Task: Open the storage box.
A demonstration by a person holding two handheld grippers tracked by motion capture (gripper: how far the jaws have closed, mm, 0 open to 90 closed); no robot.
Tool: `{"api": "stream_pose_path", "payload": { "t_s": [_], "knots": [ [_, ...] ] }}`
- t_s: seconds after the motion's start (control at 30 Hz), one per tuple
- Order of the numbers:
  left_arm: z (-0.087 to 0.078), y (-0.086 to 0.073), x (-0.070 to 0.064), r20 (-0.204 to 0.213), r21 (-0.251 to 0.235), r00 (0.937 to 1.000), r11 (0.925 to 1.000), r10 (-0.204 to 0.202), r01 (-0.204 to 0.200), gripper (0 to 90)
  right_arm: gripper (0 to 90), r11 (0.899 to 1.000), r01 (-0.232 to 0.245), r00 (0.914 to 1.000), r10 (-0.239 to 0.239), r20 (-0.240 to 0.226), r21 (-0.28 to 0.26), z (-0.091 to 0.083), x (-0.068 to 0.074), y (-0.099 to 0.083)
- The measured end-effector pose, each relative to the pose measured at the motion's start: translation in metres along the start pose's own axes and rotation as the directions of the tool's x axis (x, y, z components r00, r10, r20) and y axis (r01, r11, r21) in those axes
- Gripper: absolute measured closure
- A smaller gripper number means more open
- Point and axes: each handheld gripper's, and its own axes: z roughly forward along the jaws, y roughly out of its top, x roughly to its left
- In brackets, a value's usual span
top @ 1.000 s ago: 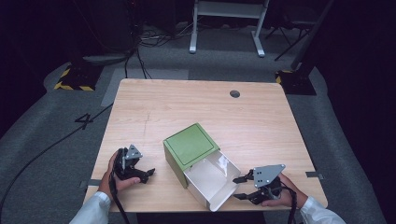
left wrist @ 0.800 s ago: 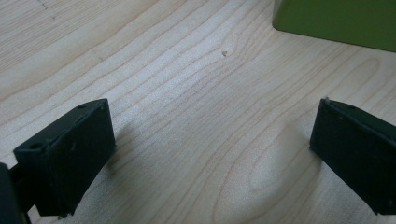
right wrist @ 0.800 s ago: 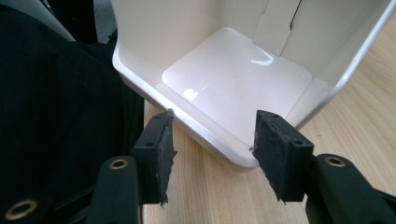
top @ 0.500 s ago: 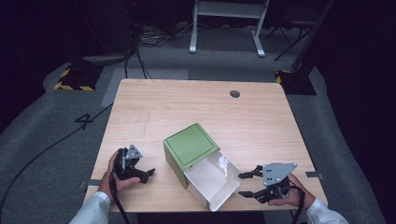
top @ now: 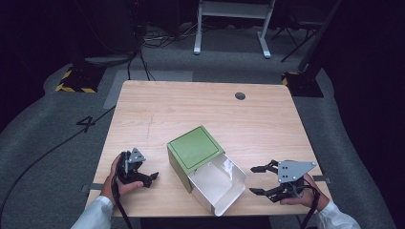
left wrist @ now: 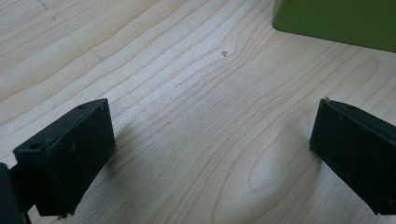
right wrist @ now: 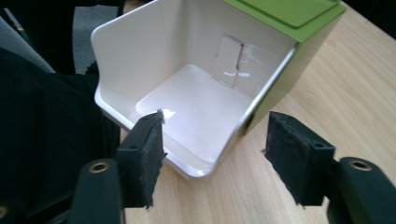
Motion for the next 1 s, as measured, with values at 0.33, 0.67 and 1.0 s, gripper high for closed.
{"api": "stream_pose_path", "payload": {
  "t_s": [0.33,0.67,1.0],
  "knots": [
    [0.0,0.0,0.0,0.001,0.002,1.0,1.0,0.0,0.0,0.2,23.3,0.998,-0.056,0.9932,0.058,0.101,-0.022,-0.017,-0.01,-0.009],
    [0.0,0.0,0.0,0.0,0.0,1.0,1.0,0.001,-0.001,0.2,21.3,0.993,-0.117,0.9772,0.113,0.18,0.013,-0.021,-0.022,-0.031],
    [0.0,0.0,0.0,0.001,0.002,1.0,1.0,0.0,0.0,0.2,20.8,0.975,-0.194,0.9528,0.161,0.257,0.107,-0.016,-0.034,-0.067]
  ]
}}
